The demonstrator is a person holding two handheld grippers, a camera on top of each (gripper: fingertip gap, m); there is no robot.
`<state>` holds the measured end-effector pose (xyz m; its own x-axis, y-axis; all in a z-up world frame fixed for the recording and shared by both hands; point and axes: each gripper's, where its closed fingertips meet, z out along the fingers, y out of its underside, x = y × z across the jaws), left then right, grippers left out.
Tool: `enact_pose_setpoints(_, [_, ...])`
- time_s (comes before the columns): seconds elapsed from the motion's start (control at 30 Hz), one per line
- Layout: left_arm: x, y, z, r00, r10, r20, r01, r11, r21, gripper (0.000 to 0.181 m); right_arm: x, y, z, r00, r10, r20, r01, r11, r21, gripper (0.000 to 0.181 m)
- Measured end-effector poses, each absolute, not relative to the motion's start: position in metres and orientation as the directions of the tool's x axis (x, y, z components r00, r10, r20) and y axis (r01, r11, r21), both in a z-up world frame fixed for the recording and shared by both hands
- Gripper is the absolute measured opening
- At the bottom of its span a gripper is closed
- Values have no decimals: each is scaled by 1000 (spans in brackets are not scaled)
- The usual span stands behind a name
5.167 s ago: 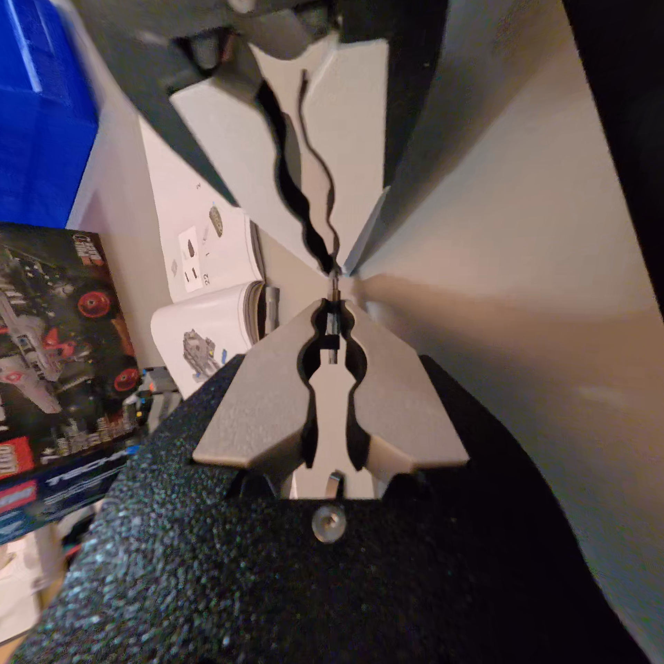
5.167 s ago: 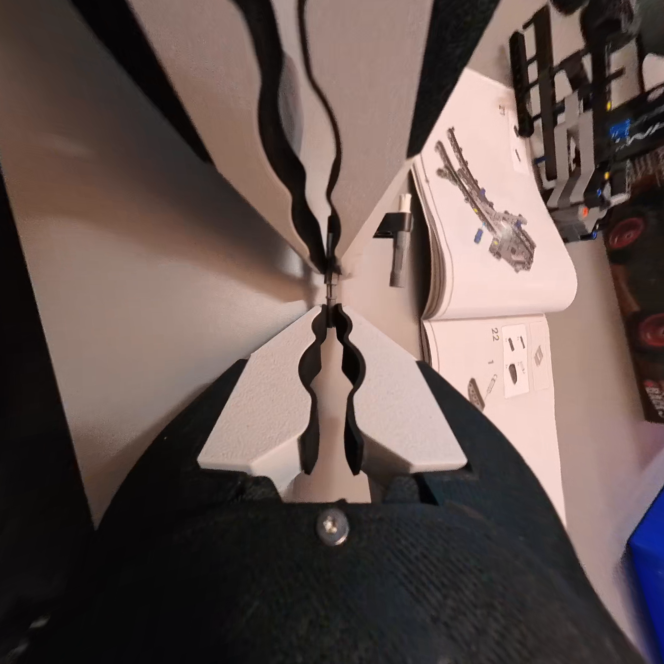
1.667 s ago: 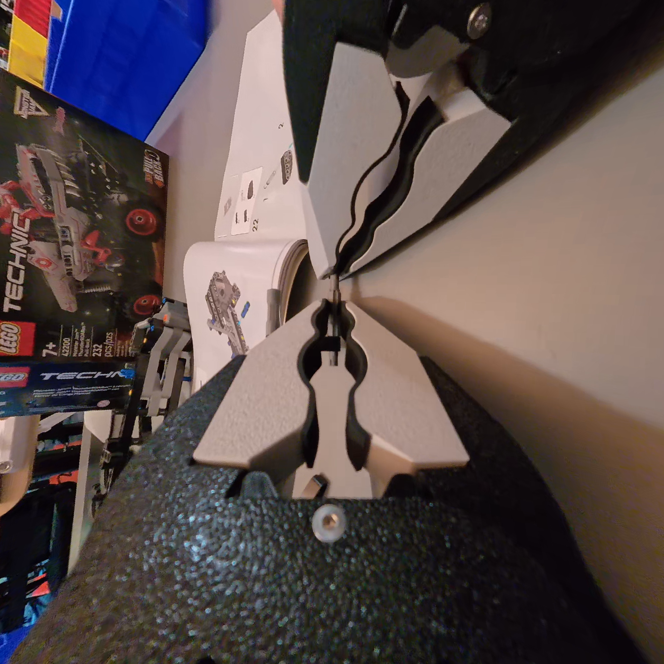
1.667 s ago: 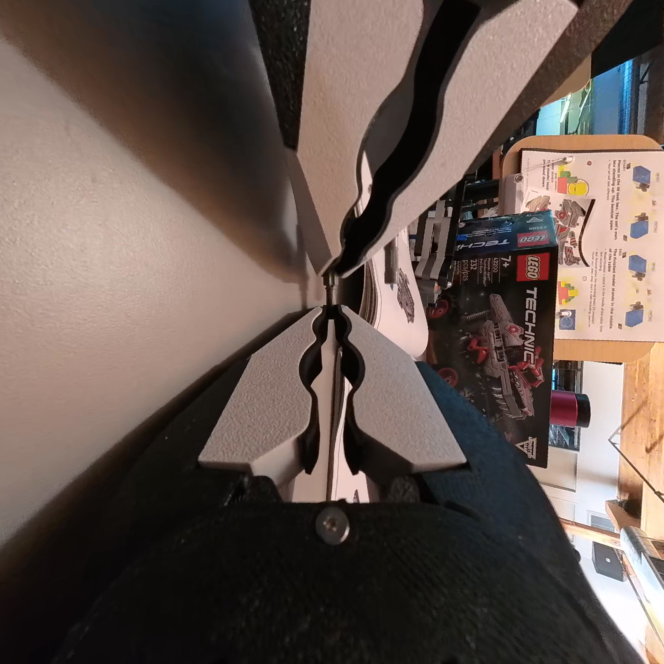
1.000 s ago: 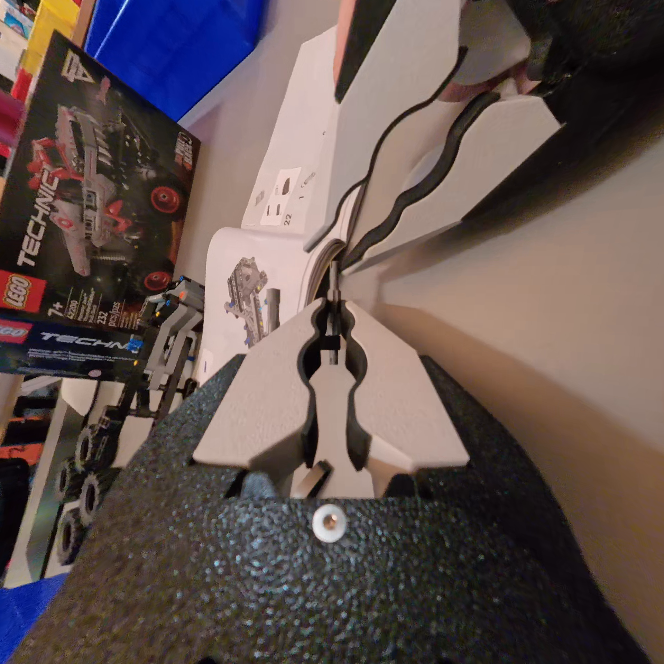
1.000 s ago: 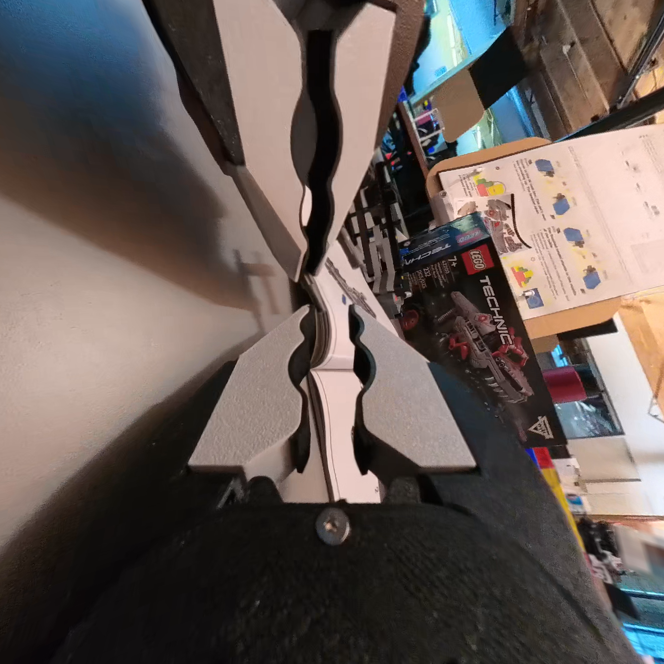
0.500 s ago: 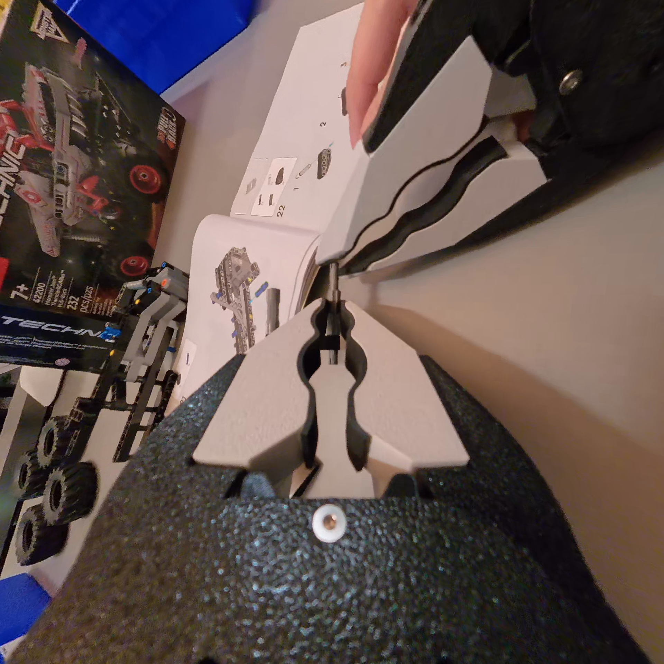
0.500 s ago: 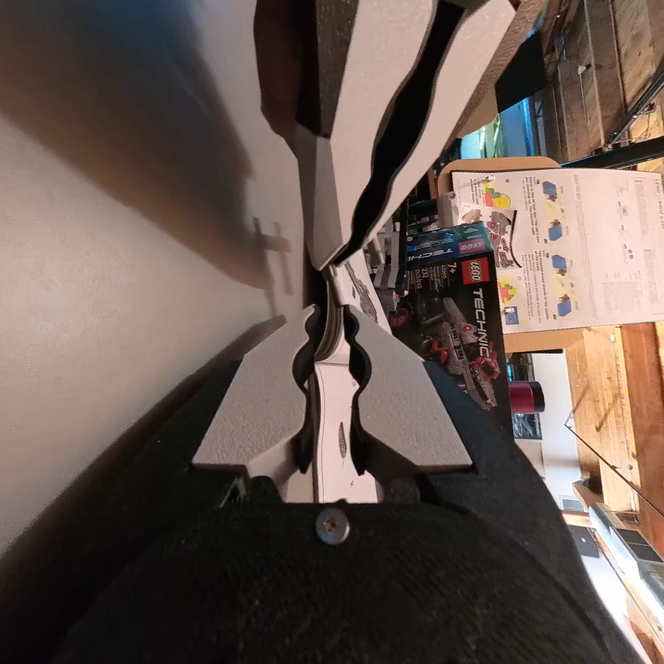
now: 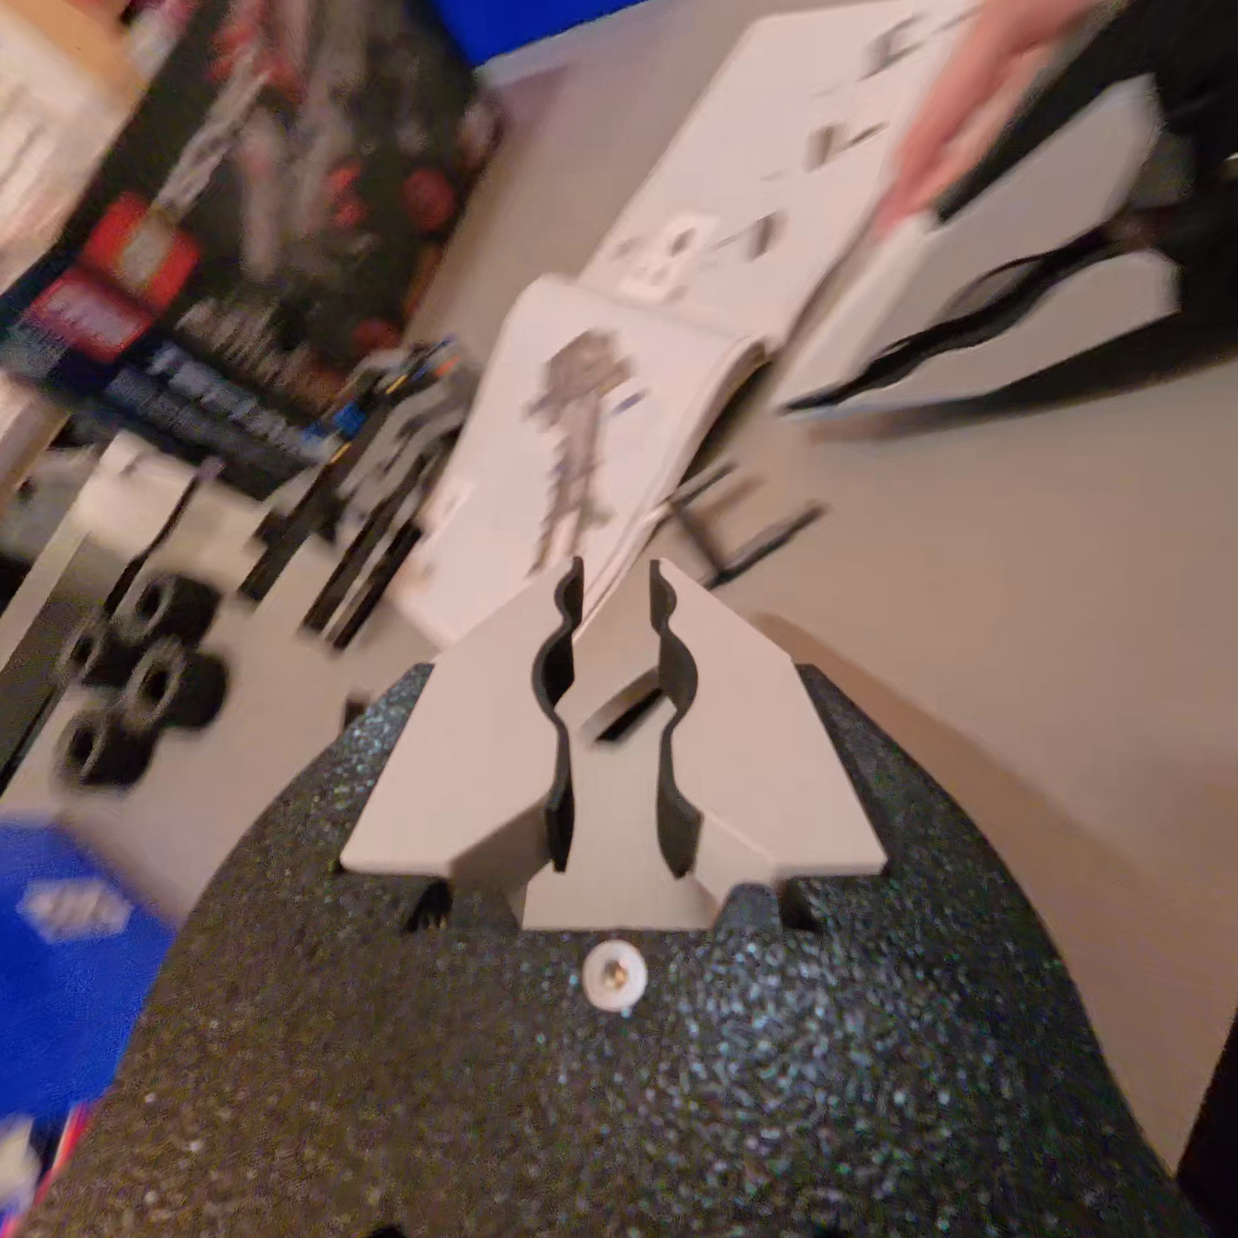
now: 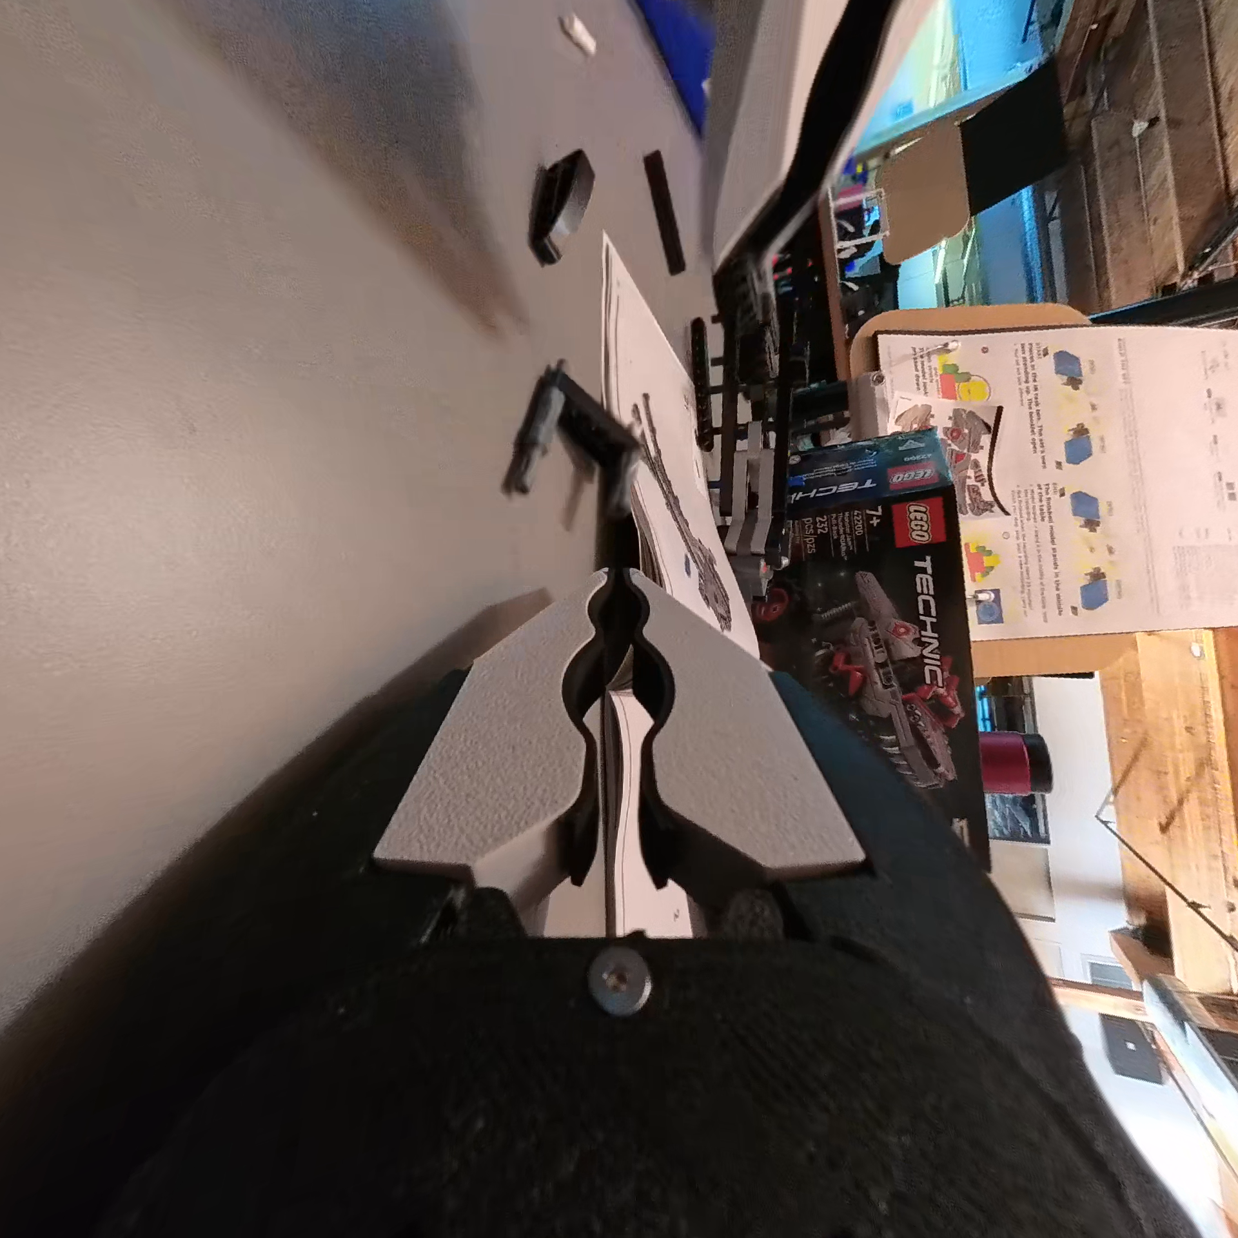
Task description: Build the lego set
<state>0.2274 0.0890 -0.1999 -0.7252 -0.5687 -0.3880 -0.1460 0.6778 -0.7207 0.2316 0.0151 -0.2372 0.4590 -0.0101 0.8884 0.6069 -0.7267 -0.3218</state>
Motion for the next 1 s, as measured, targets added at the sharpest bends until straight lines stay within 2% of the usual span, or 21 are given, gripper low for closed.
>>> enact_pose_setpoints(0.03, [232,116,-197,-672,-636,-380,-213,657,-724,17,231,16,-239,458,-3,889,609,-728,-316,0])
enact_pose_setpoints(0.13, [239,190,-206,-537,-787,-302,-427,563,-708,22,232,14,-244,473,17,881,601,-737,-309,0])
enact_pose_setpoints(0.23, [235,222,-232,-478,-867,-141,-602,440,-666,29,236,9,-239,499,-29,866,580,-732,-358,0])
enact_pose_setpoints(0.43, [236,229,-258,-393,-919,-38,-711,330,-620,27,249,-11,-239,508,-64,859,523,-770,-366,0])
enact_pose_setpoints(0.53, [240,219,-260,-401,-916,-14,-706,318,-633,3,257,-20,-232,527,-159,835,469,-764,-442,0])
enact_pose_setpoints(0.67, [243,218,-260,-412,-908,-70,-691,362,-626,2,258,-19,-220,531,-249,810,455,-723,-520,0])
enact_pose_setpoints(0.87, [244,188,-234,-472,-869,-148,-563,427,-708,3,240,1,-210,451,-195,871,574,-684,-450,1])
enact_pose_setpoints(1.0, [239,140,-210,-607,-762,-225,-397,536,-745,3,237,8,-213,470,-187,863,579,-672,-461,2])
